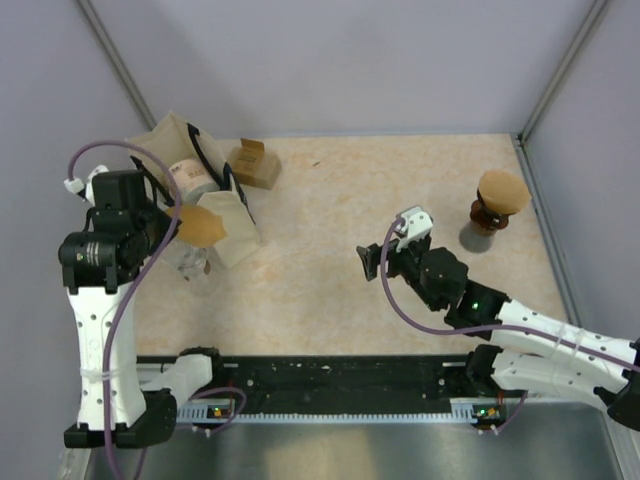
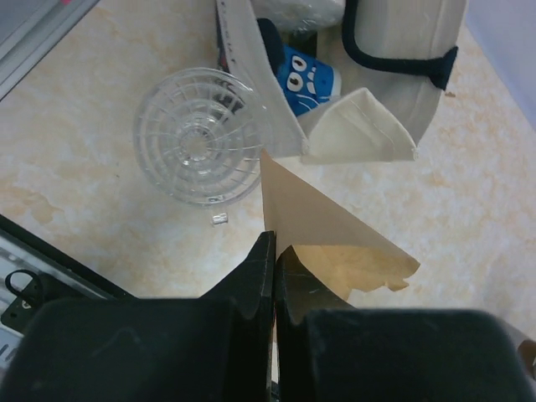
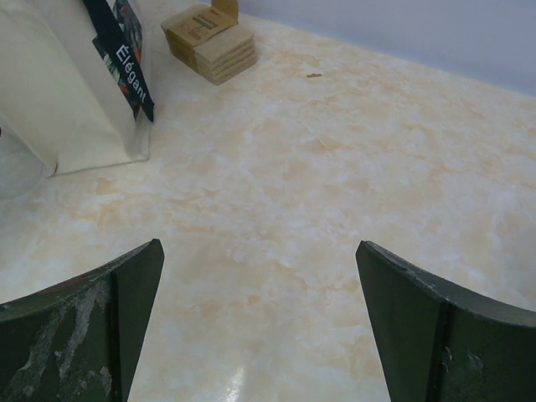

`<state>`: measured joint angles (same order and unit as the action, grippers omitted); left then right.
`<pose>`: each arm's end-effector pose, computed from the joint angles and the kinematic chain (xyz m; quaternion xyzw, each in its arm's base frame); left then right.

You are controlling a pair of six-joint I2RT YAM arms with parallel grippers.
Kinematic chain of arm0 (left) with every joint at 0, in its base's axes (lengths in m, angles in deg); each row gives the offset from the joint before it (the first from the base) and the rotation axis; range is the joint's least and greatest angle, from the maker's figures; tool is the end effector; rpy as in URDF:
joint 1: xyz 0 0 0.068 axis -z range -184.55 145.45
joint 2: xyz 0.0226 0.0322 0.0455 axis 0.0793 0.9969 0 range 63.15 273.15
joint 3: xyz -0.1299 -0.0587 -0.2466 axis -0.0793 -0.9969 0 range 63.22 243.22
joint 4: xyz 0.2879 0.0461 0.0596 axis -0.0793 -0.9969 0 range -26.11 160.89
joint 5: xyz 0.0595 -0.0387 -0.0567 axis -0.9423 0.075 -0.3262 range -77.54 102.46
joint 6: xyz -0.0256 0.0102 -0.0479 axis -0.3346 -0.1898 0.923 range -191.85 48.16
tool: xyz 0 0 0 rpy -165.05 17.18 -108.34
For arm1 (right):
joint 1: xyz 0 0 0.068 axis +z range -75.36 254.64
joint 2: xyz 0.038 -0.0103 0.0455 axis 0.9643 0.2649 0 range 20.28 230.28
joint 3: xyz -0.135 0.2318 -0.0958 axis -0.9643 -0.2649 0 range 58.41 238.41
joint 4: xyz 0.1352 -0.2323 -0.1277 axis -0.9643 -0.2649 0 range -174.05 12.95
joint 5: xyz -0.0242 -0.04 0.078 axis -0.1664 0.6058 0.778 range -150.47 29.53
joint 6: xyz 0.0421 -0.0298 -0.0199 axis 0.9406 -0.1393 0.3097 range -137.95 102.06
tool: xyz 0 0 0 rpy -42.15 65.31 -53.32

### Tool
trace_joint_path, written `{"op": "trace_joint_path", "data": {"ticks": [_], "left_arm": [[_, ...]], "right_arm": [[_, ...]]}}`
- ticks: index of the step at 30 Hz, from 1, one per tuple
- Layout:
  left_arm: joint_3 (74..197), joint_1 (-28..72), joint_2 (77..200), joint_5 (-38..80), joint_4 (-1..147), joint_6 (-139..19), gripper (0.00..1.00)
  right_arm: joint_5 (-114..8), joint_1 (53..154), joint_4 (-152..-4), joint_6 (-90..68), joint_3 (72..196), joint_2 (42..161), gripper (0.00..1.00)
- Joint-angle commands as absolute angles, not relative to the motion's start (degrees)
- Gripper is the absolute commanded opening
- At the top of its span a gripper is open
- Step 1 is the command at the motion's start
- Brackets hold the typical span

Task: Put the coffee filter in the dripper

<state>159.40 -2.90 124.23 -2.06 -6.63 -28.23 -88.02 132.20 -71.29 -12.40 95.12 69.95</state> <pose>0.1652 0.0047 0.4929 -0.3726 0.8293 -0.0473 0.4138 0.1418 0.1908 0.3056 -0.1779 0.7238 0.1839 0.6408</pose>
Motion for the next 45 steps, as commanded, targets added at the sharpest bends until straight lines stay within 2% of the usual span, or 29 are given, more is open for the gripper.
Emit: {"op": "trace_joint_path", "data": {"ticks": [1,6,19,24,26,31,35,37,40,43,44,45], "left_arm": [[156.7,-8.1,123.4,-0.8,-15.2,-27.8,0.00],[151.0,-13.9,122.1,7.3,-9.5,-26.2,0.00],[150.1,-23.3,123.4,7.6,-9.0,-25.0,0.00],[148.3,-25.5,124.9,11.2,-7.2,-26.2,0.00],[148.0,-26.3,125.7,11.7,-6.9,-26.3,0.03],[148.0,-28.6,126.9,12.1,-6.0,-27.5,0.17],[149.2,-30.6,128.4,12.1,-6.7,-29.2,0.35],[150.3,-30.8,128.2,12.1,-6.8,-29.7,0.39],[153.9,-30.8,126.9,10.4,-7.9,-30.2,0.60],[158.7,-30.8,125.6,6.3,-10.1,-30.2,0.74],[159.3,-30.8,124.9,6.3,-9.9,-30.4,0.88],[159.6,-30.8,124.3,6.7,-9.4,-30.9,0.94]], "right_arm": [[-89.6,131.7,-70.4,-13.2,95.4,69.9,0.99],[-89.8,131.7,-70.3,-13.3,95.2,69.9,0.99],[-89.1,131.7,-69.8,-13.4,95.1,69.9,0.99],[-89.6,131.5,-69.8,-13.7,95.0,69.7,0.99],[-90.0,131.5,-69.8,-13.9,95.0,69.6,0.99],[-89.0,131.6,-69.8,-13.9,94.9,69.6,0.99],[-89.0,131.6,-69.6,-14.1,95.0,69.2,0.99],[-89.0,131.6,-69.5,-14.2,95.0,69.1,0.99],[-89.0,131.6,-69.6,-14.3,94.9,68.6,0.99],[-89.1,131.6,-69.5,-14.3,94.7,68.8,0.99],[-89.2,131.7,-69.5,-14.3,94.7,68.8,0.99],[-89.2,131.5,-69.5,-14.4,94.8,68.9,0.99]]}}
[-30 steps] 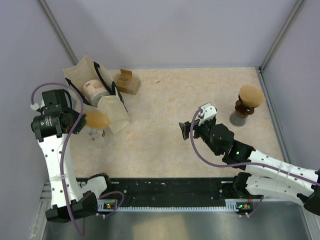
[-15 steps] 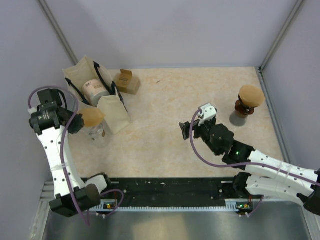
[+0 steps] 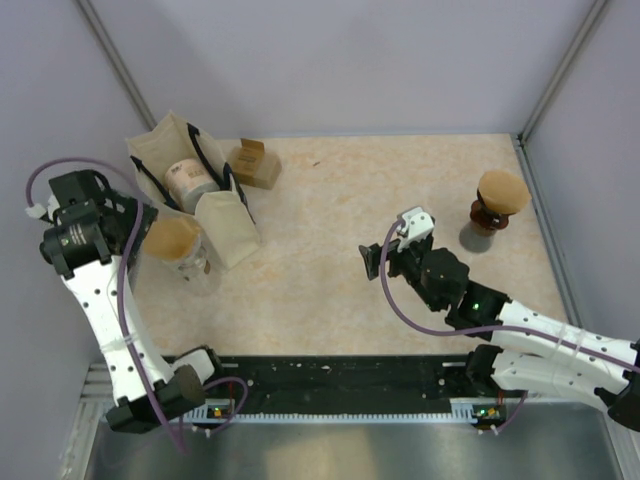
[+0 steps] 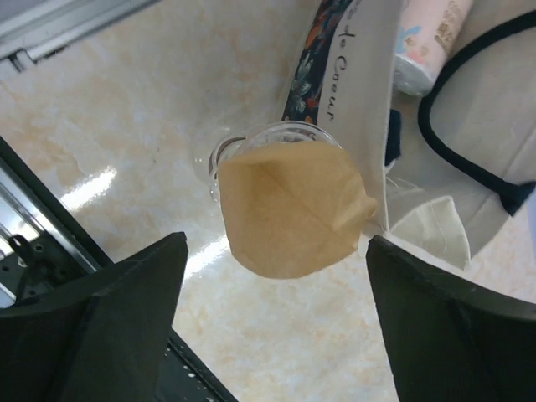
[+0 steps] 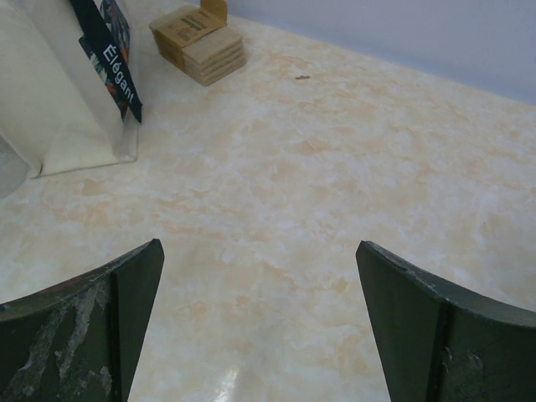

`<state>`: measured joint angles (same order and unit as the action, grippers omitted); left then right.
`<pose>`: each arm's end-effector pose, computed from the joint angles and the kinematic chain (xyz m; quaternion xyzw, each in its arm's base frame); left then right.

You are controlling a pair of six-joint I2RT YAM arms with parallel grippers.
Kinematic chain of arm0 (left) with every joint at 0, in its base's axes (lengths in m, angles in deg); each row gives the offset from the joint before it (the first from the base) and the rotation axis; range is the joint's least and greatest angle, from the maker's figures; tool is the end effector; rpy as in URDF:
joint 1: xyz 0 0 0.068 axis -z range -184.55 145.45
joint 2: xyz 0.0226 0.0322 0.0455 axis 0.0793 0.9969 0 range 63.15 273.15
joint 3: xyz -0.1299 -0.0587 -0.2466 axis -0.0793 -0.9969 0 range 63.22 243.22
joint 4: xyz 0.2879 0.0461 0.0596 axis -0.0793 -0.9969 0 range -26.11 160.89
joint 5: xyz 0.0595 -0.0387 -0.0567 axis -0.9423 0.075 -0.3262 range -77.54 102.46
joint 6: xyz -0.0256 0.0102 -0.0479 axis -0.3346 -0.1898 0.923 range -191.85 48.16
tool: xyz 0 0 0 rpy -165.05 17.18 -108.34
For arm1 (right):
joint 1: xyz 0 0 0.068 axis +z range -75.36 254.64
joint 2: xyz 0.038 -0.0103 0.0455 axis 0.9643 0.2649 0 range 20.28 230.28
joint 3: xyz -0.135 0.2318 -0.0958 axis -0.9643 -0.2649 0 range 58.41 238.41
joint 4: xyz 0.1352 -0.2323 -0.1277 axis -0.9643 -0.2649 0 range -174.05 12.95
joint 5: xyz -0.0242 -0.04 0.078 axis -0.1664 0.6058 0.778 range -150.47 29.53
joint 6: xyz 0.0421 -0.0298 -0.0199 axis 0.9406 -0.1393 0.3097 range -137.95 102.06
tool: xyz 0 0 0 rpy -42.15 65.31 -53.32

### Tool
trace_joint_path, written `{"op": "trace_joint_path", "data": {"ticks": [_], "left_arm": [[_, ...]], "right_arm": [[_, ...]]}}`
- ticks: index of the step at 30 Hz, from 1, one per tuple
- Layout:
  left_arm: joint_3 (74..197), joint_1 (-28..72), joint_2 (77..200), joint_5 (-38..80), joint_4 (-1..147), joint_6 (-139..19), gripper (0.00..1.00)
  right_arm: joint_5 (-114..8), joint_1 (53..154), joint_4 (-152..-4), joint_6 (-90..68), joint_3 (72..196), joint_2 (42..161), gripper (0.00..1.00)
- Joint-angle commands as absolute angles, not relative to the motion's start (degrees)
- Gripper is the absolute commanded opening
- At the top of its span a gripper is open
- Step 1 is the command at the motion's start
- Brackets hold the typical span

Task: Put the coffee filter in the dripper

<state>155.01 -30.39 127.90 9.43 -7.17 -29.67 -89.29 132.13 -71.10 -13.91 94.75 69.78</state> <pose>0.1766 0.0878 0.4590 -0.5344 0.7763 -0.0228 0.3337 0.1421 0.1893 0.3041 -0.1798 0.7229 0.1671 0.6458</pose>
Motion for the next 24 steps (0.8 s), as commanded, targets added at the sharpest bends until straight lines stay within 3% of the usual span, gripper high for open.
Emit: {"op": "trace_joint_path", "data": {"ticks": [1,10,16,24], "left_arm": [[159.8,-30.8,123.6,7.8,-8.7,-31.8,0.99],[156.4,-30.6,121.5,24.6,-1.1,-38.1,0.99],[146.4,-30.6,122.0,31.5,8.0,-38.2,0.99],[142.3,-30.6,122.2,26.4,13.6,-37.7,0.99]], "right_arm": [[-89.5,131.7,-69.6,-14.3,94.9,69.0,0.99],[-92.5,131.2,-74.2,-9.4,97.8,69.9,0.99],[-92.3,131.2,-74.5,-9.2,98.1,70.6,0.99],[-91.8,131.2,-74.3,-10.6,97.9,70.9,0.99]]}}
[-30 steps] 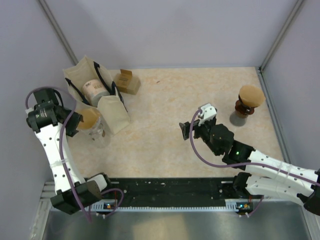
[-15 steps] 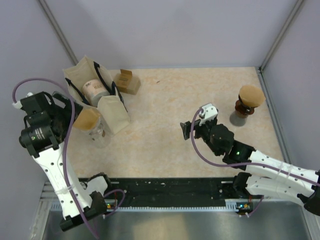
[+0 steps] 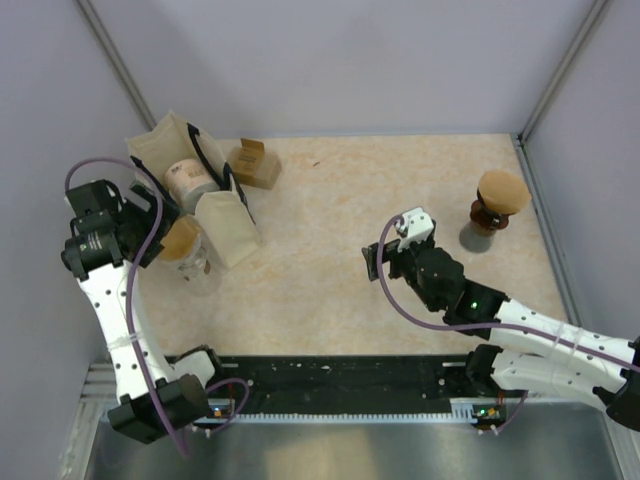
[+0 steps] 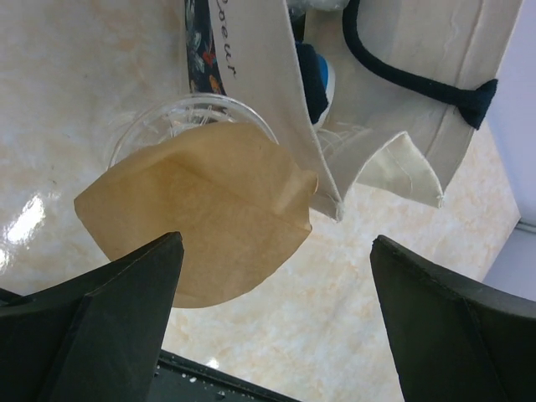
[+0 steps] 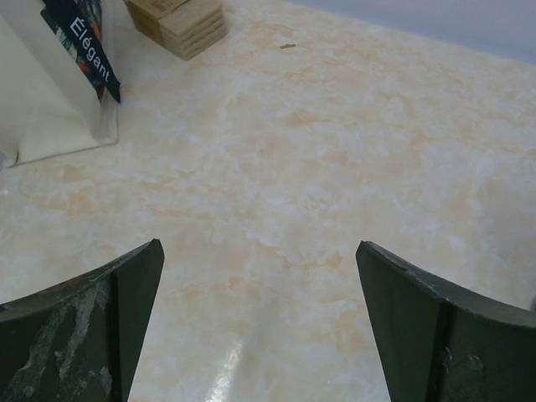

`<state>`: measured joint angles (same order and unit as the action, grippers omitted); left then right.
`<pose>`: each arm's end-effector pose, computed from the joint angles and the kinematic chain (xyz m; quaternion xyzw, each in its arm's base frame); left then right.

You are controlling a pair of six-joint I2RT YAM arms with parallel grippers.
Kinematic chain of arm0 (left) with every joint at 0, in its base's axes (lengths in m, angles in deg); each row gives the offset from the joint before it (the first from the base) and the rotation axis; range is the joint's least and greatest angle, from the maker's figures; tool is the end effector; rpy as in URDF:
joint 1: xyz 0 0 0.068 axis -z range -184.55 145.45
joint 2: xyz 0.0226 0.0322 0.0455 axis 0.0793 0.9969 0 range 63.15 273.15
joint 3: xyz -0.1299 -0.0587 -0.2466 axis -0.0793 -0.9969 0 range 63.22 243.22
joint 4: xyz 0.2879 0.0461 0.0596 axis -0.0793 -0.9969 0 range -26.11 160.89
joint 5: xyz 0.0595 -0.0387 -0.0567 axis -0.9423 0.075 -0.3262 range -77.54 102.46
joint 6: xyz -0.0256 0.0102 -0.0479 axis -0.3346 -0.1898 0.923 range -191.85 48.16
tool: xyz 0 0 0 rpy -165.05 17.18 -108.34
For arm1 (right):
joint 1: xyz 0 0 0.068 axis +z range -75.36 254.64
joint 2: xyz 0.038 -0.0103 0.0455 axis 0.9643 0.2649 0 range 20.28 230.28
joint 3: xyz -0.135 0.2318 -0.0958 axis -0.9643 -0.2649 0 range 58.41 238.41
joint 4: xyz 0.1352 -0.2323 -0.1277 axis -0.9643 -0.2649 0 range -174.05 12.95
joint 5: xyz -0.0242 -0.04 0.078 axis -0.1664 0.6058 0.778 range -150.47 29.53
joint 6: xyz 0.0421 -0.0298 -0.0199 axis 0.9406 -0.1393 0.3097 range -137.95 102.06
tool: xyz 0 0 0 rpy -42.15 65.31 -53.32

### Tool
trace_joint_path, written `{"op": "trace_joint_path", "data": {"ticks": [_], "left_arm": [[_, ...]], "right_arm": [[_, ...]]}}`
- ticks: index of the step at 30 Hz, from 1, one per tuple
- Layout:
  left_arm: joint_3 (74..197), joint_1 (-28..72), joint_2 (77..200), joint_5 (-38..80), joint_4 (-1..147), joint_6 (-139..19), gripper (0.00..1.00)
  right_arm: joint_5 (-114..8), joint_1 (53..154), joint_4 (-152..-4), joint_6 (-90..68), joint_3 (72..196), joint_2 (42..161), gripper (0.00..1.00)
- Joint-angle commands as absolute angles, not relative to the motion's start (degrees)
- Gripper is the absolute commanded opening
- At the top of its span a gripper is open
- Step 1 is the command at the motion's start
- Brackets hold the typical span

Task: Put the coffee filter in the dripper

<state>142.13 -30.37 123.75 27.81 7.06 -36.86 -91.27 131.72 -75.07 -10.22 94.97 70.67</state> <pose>0.1948 0.0832 0.4215 -0.4206 0.8168 -0.1532 0.3640 0.1450 0.1886 0.2951 -0.1604 0.7500 0.1516 0.6236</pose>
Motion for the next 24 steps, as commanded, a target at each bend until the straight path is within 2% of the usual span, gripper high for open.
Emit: {"op": "trace_joint_path", "data": {"ticks": [1,14,24], "left_arm": [[142.0,-30.7,122.8,26.3,13.8,-38.0,0.99],[136.6,-30.6,125.7,29.3,21.6,-38.4,0.99],[134.5,-30.6,128.7,28.8,21.4,-38.9,0.99]], "right_arm": [[-92.0,131.2,-74.2,-10.6,97.9,71.0,0.99],[-91.7,131.1,-72.8,-12.0,96.5,71.8,0.99],[-92.3,131.1,-72.3,-12.5,95.7,70.9,0.99]]}}
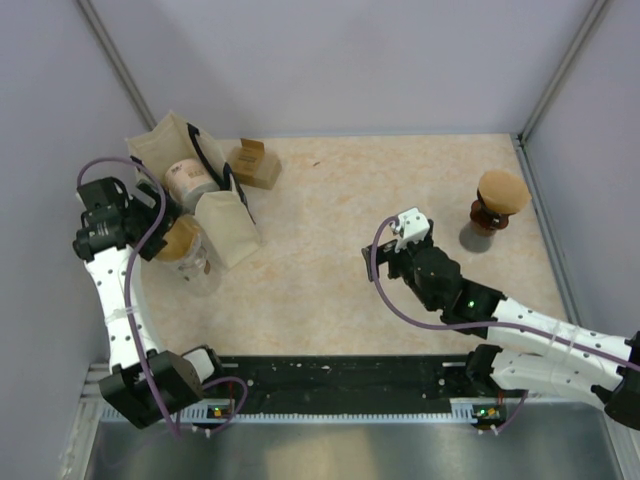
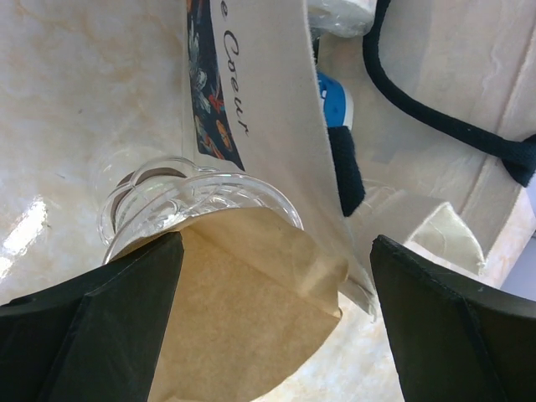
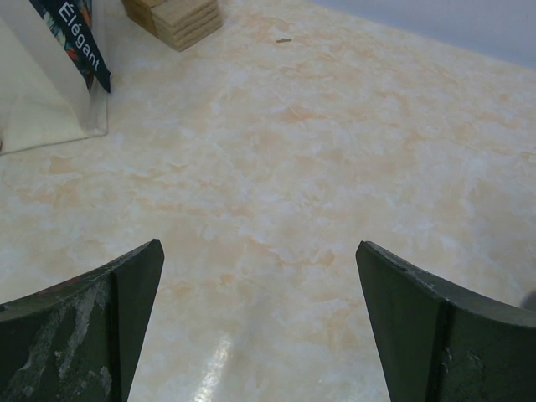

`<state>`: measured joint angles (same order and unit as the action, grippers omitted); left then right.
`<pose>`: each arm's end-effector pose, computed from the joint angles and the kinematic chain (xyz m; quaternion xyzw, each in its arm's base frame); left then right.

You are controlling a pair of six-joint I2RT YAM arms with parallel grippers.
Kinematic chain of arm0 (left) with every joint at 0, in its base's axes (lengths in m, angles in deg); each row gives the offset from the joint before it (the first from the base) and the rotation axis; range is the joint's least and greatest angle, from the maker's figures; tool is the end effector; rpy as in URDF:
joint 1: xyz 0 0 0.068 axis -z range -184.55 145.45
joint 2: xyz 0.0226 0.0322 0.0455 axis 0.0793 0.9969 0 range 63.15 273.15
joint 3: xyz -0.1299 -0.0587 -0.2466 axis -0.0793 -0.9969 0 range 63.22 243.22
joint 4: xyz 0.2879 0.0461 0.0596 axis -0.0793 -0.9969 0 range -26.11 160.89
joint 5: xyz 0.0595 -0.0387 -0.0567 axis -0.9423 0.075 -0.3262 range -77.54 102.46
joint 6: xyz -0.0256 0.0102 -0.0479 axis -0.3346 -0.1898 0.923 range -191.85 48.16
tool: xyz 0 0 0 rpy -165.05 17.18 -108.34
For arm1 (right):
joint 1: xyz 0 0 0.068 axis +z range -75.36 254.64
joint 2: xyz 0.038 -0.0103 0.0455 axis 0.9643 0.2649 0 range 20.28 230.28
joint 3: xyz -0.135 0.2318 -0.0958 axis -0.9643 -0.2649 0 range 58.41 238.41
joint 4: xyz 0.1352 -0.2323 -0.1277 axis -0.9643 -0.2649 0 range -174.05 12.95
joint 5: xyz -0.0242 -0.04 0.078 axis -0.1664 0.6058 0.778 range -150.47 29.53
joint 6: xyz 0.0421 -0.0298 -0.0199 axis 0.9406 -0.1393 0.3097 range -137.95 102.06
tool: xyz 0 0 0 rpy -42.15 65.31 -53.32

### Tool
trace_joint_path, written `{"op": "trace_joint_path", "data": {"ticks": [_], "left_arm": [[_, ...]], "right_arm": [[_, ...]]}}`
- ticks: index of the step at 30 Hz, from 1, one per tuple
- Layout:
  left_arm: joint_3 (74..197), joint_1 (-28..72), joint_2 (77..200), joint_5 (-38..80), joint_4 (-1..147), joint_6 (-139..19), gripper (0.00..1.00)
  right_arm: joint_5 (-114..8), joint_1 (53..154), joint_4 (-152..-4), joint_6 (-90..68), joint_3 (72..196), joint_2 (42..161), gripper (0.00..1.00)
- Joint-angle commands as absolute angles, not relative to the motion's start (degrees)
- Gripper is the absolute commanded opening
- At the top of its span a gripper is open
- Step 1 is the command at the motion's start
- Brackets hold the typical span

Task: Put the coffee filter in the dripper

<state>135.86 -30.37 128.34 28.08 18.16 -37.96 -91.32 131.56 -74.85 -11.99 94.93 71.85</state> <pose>0.2335 0.1018 0.3823 -0.4112 0.8204 -0.1519 0.3671 0.1476 0.1913 0.2907 -0.1745 0.7517 0.1361 0.6213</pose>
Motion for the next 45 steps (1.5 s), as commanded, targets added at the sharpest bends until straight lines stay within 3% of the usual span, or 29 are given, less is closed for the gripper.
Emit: {"op": "trace_joint_path", "data": {"ticks": [1,23,26,28,30,39,45], "left_arm": [[134.4,-30.7,129.1,29.0,21.6,-38.8,0.99],[149.0,-29.3,119.9,29.4,10.8,-39.8,0.99],[147.7,-20.2,118.9,23.4,13.8,-37.2,0.99],[147.2,-6.0,121.1,13.1,15.9,-35.9,0.99],[147.1,4.5,125.1,10.7,18.3,-36.5,0.99],[142.0,16.0,129.6,6.7,29.9,-36.0,0.99],[139.5,17.1,127.4,4.8,30.3,-35.5,0.99]], "right_arm": [[-92.3,131.2,-72.4,-12.6,95.7,70.9,0.99],[-92.1,129.8,-76.9,-6.7,98.6,71.3,0.99],[-87.8,122.3,-87.4,4.2,103.0,73.5,0.99],[-84.8,116.7,-91.0,9.1,104.6,74.9,0.99],[-86.4,114.5,-93.3,11.9,105.2,75.3,0.99],[-90.5,114.5,-95.9,14.1,102.6,68.1,0.99],[-87.5,114.5,-94.2,12.7,101.5,65.5,0.99]]}}
